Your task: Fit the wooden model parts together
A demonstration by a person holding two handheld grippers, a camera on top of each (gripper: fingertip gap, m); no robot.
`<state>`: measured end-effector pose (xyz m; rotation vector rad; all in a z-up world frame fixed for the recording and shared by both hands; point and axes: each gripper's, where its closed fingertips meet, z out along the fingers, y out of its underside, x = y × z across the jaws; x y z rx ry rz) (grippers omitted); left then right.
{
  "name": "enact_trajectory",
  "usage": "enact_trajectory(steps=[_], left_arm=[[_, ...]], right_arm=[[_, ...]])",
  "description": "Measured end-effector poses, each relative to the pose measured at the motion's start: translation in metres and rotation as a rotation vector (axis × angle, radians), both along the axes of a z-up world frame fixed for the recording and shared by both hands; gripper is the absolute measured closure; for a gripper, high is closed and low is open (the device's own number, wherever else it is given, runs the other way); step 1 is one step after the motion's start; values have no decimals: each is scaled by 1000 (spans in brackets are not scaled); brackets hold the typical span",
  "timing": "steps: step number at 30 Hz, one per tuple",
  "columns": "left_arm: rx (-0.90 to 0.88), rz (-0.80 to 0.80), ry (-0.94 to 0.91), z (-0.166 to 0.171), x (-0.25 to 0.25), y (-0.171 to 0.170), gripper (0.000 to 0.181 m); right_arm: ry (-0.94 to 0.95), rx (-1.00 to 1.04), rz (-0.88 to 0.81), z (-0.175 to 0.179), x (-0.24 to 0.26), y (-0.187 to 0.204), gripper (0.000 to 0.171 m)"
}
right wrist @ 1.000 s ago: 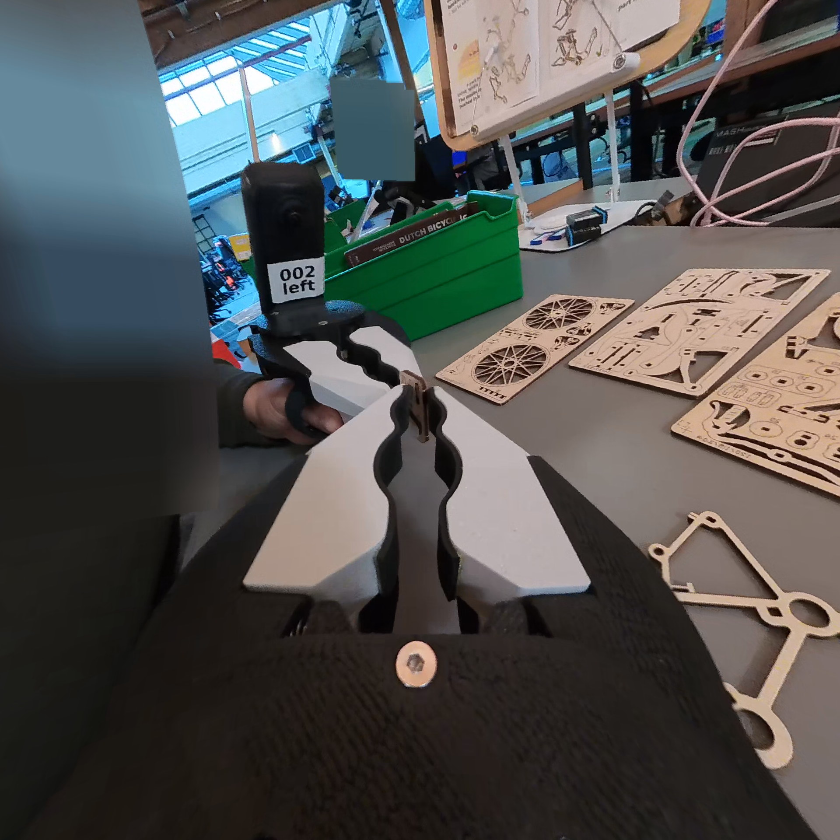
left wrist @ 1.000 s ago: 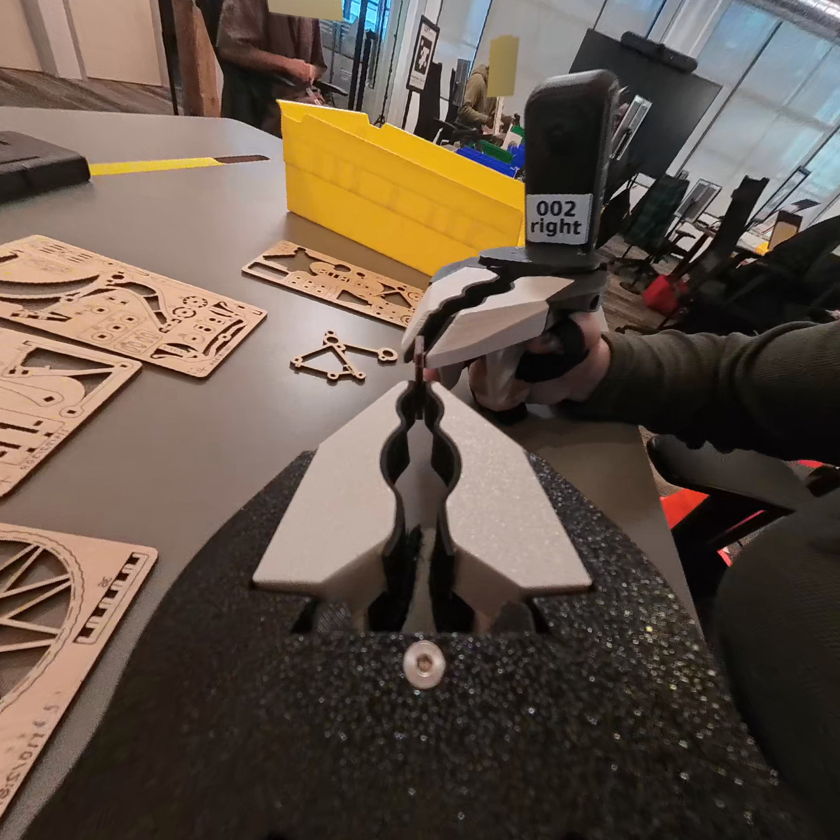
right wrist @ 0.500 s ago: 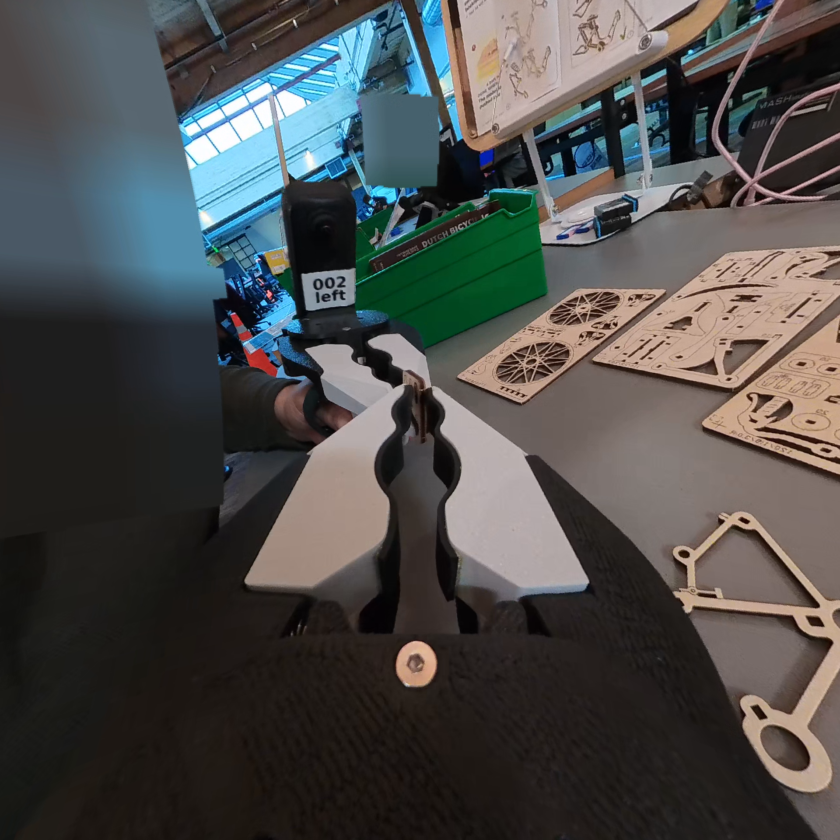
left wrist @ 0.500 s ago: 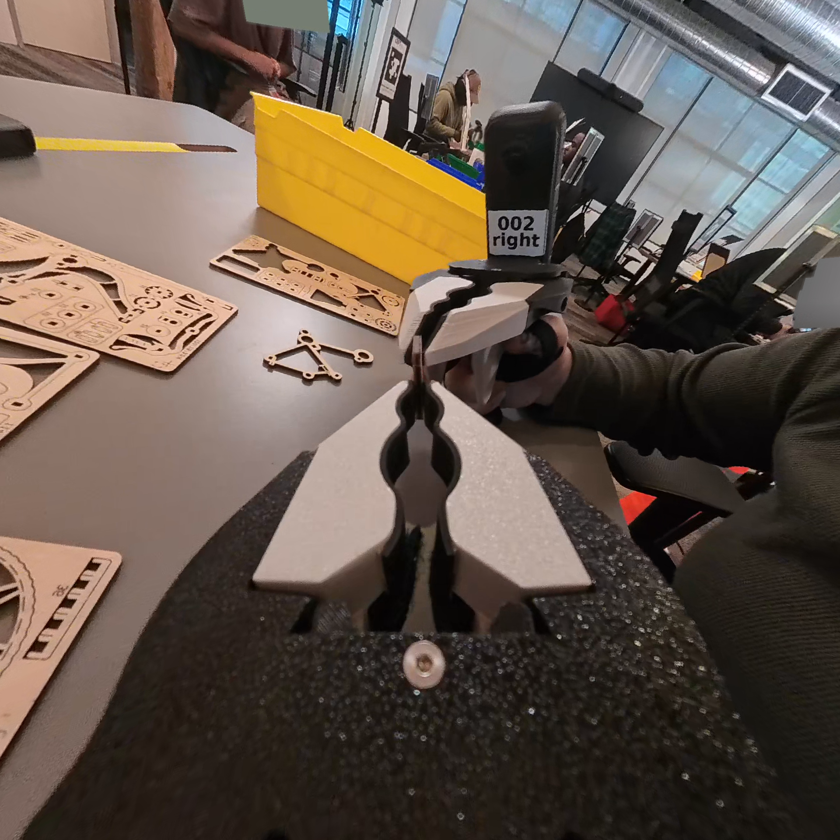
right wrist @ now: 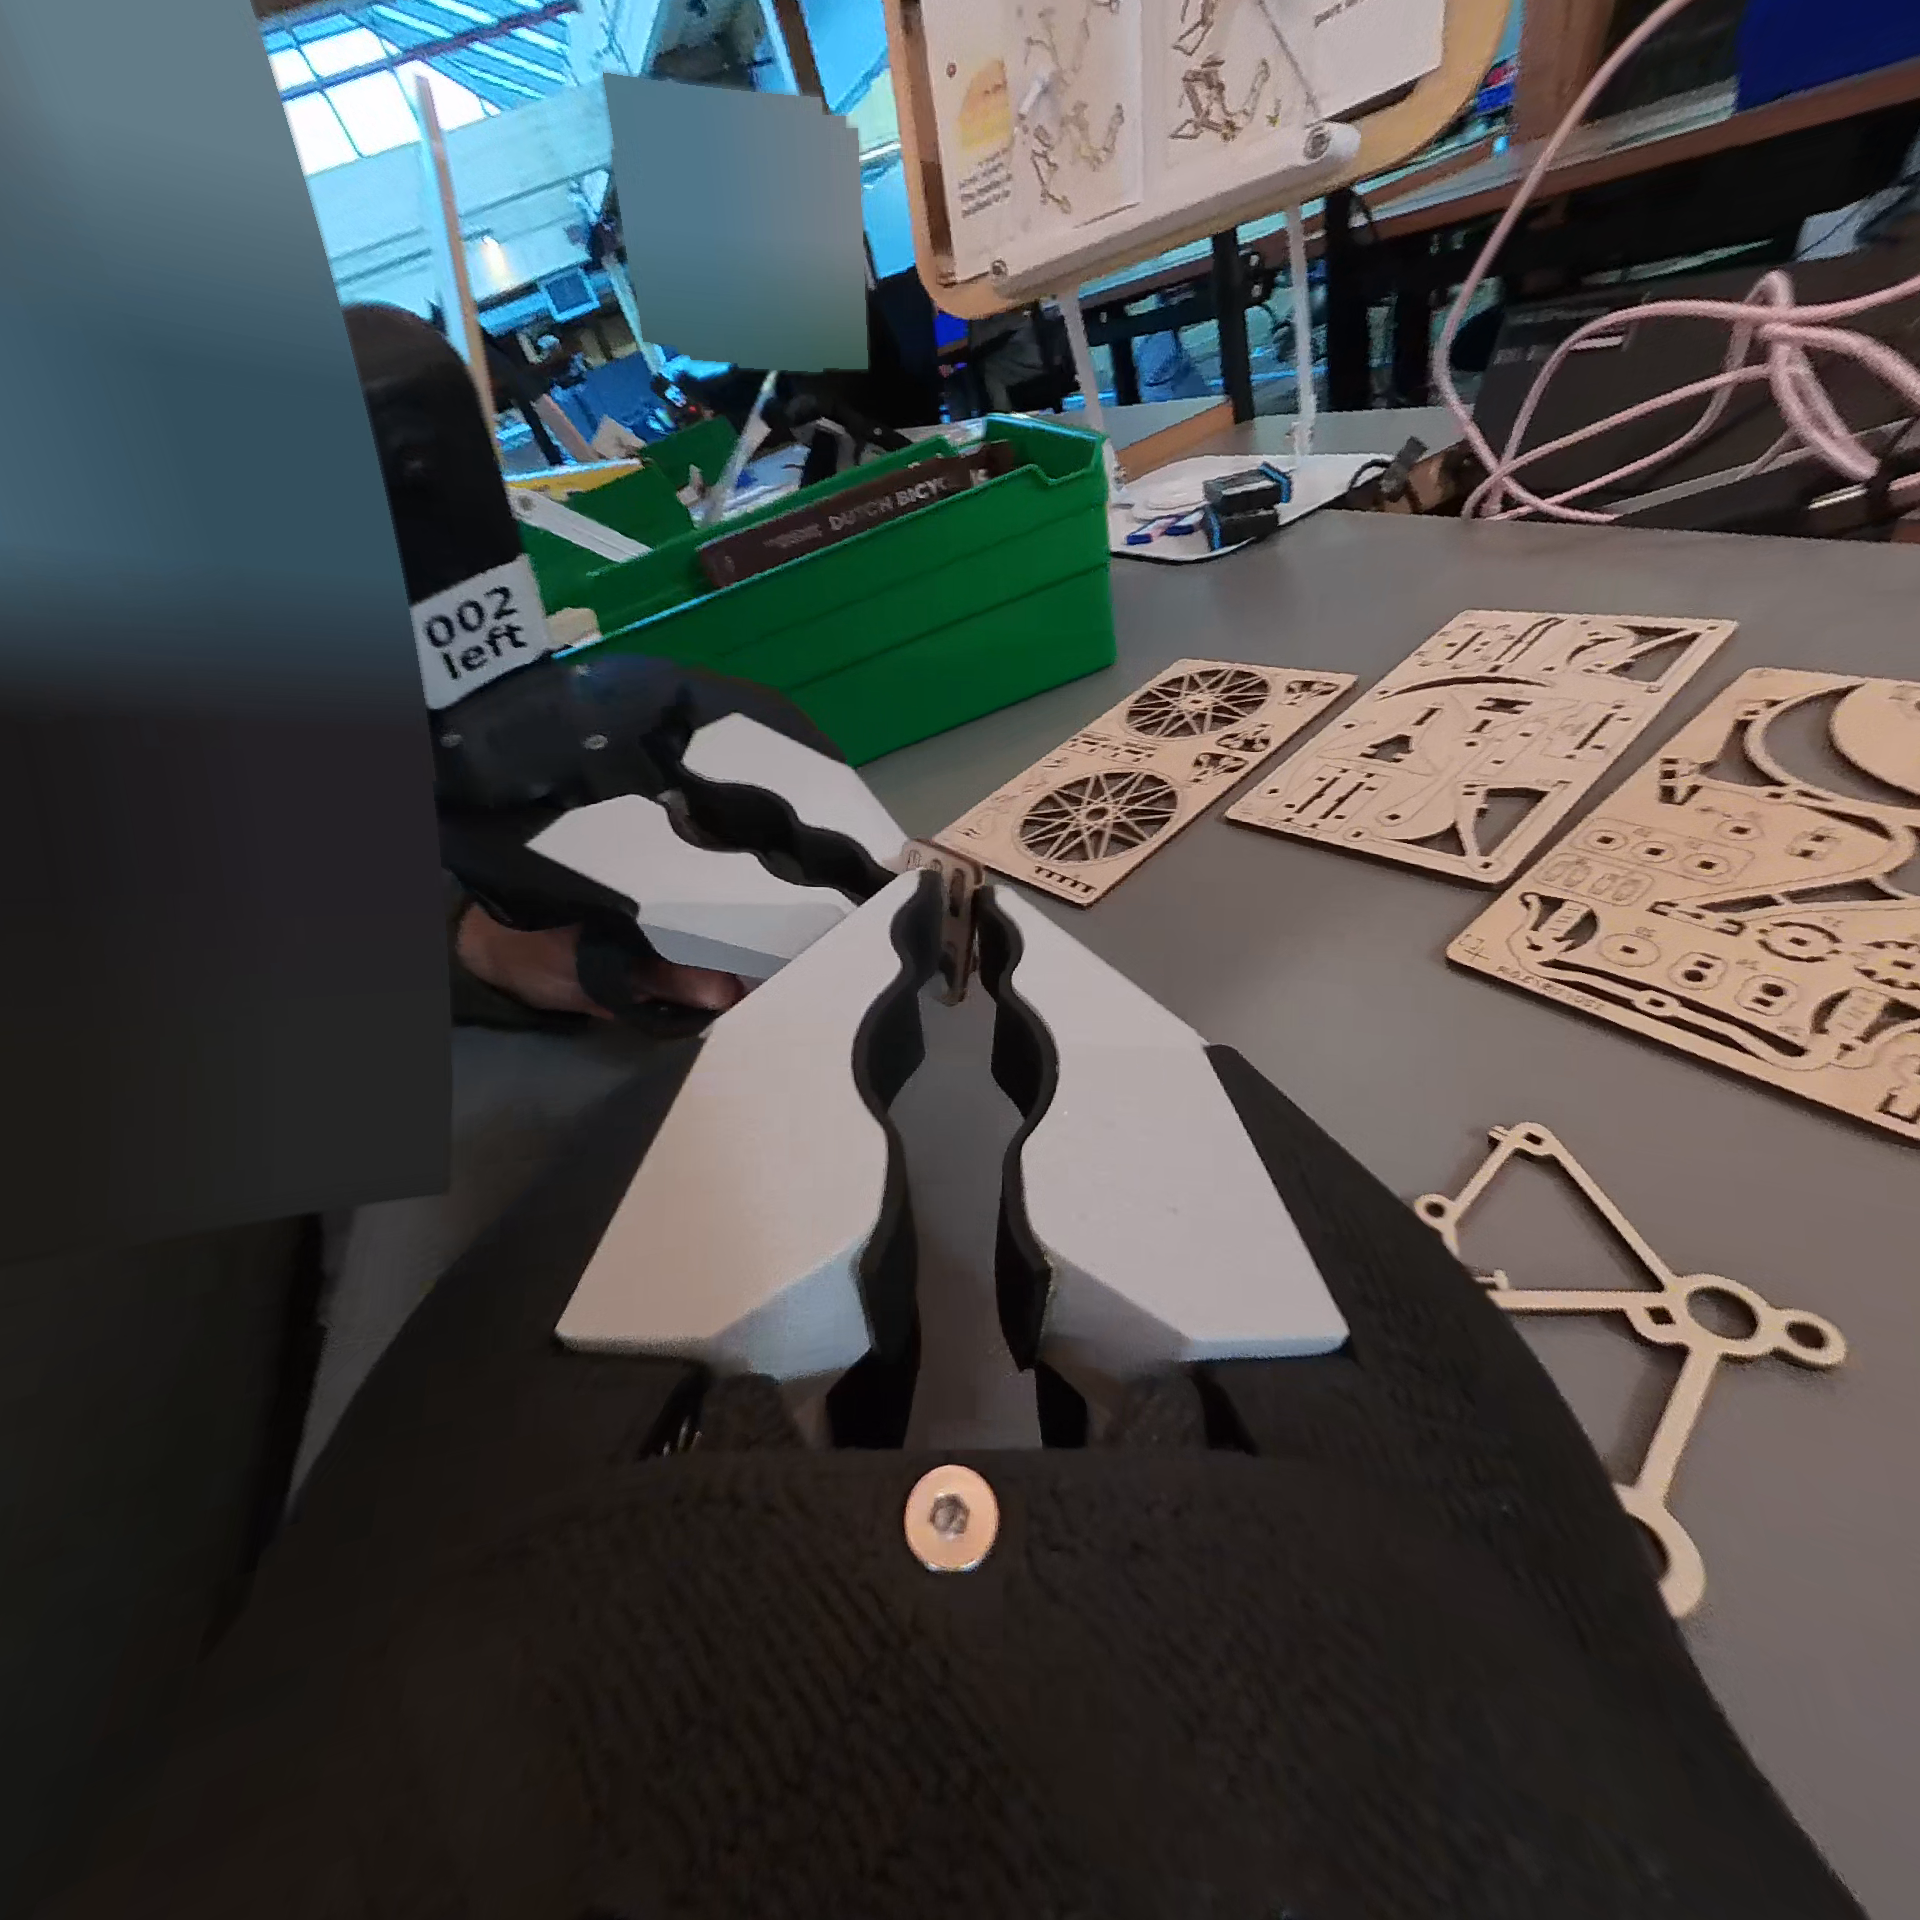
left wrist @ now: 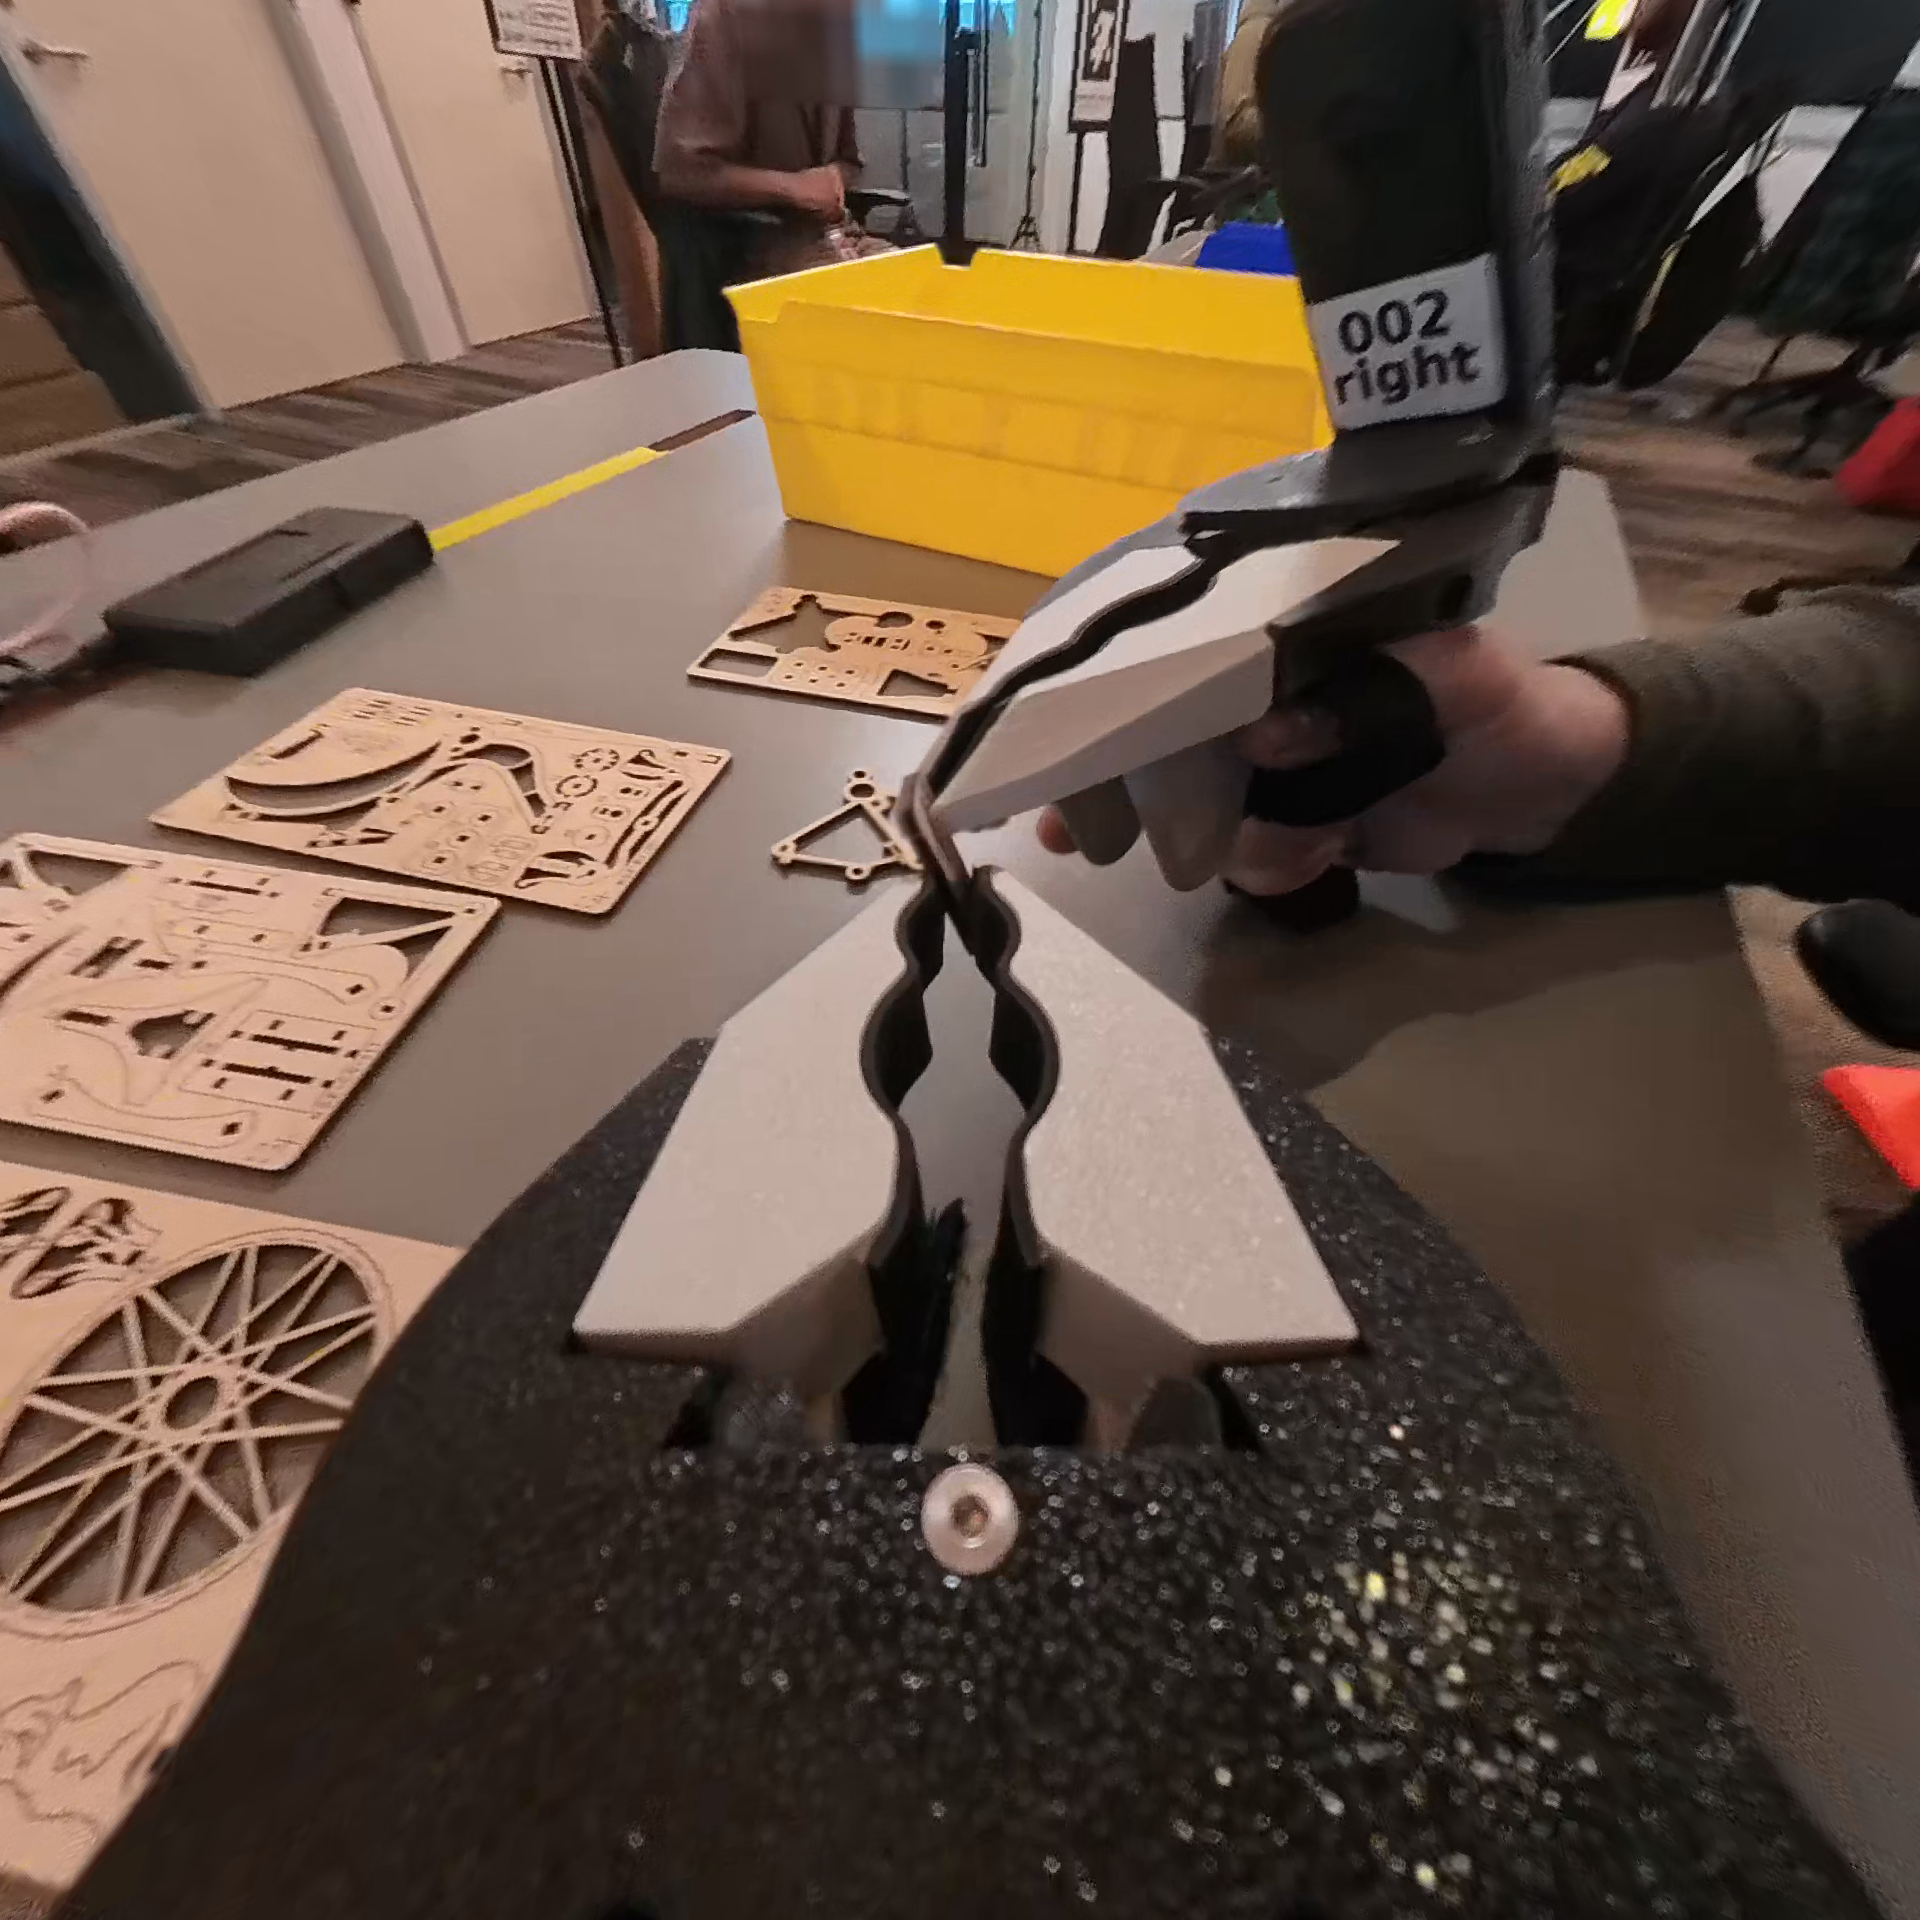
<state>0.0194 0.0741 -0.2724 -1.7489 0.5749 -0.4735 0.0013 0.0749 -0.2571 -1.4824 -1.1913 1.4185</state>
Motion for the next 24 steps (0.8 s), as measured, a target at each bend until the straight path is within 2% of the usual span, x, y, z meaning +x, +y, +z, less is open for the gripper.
enact_trajectory(steps=[5, 9, 11, 13, 17, 22, 24], left_arm=[[62, 43, 146, -4, -3, 5, 177], [71, 42, 155, -5, -5, 7, 177], [34, 17, 62, -3, -6, 8, 180], [-67, -46, -117, -2, -5, 7, 180], [-148, -107, -303, 4, -9, 6, 181], [-205, -235, -378, 7, 1, -7, 180], [-215, -284, -390, 8, 6, -13, 180]], right_arm=[[-33, 132, -94, -4, -1, 5, 166], [-30, 203, -122, -3, -1, 6, 166], [-2, 222, -107, 1, -1, 6, 166], [10, 181, -76, 1, -3, 5, 165], [65, 86, 8, 8, 2, 2, 155], [61, 17, 80, 10, 5, -1, 160], [53, -19, 160, 9, 6, -11, 162]])
